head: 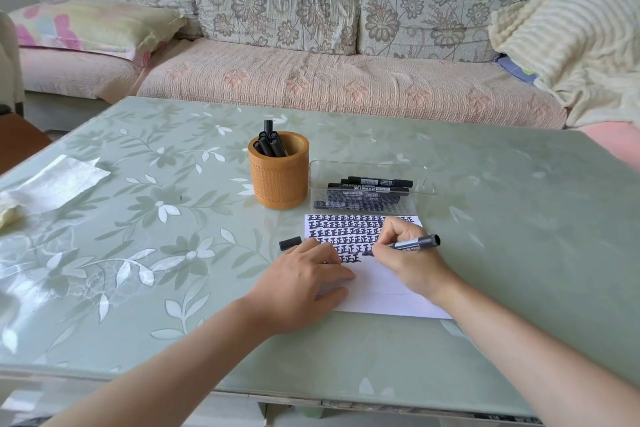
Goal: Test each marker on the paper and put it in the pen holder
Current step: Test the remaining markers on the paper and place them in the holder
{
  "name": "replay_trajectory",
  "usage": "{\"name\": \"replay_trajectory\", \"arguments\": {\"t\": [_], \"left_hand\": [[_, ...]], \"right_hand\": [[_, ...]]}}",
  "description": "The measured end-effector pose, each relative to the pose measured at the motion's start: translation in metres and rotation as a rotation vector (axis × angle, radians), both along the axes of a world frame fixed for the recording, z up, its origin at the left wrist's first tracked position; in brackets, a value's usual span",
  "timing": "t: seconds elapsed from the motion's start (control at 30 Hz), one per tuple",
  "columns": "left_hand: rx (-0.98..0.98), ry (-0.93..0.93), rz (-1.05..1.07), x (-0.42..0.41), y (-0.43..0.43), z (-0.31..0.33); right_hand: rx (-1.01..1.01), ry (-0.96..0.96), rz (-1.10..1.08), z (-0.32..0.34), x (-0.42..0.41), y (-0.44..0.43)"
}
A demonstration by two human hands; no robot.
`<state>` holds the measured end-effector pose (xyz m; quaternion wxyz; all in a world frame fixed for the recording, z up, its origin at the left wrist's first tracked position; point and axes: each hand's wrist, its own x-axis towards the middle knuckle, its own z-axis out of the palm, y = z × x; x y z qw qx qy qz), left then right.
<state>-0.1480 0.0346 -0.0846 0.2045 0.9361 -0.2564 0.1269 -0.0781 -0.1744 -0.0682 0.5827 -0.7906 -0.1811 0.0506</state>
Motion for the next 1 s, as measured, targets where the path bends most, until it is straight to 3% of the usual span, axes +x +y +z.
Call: {"name": "replay_trajectory", "arguments": {"t": [0.1, 0.33, 0.47, 0.6, 0.67, 0.77, 1.0], "left_hand": [[-0.001, -0.005, -0.010, 0.001, 0.000, -0.001], [0.004, -0.068, -0.028, 0.006, 0.006, 0.007], [-0.034, -0.161, 0.144, 0.016, 0.022, 0.019], [-0.013, -0.069, 0.300, 0.021, 0.042, 0.023], [0.044, 0.008, 0.328, 0.022, 0.051, 0.021], [0.131, 0.086, 0.323, 0.022, 0.057, 0.019], [0.053, 0.085, 0.343, 0.025, 0.062, 0.025]], "right_hand": [[0.054, 0.067, -0.031, 0.001, 0.000, -0.002], [0.053, -0.011, -0.022, 0.011, -0.001, 0.001], [-0.012, -0.086, 0.035, 0.024, 0.002, 0.001], [-0.048, 0.014, 0.175, 0.031, 0.004, 0.003], [0.022, 0.146, 0.214, 0.034, 0.004, 0.006], [-0.020, 0.190, 0.222, 0.040, 0.002, 0.009], [-0.355, -0.099, 0.113, 0.035, 0.008, 0.017]]}}
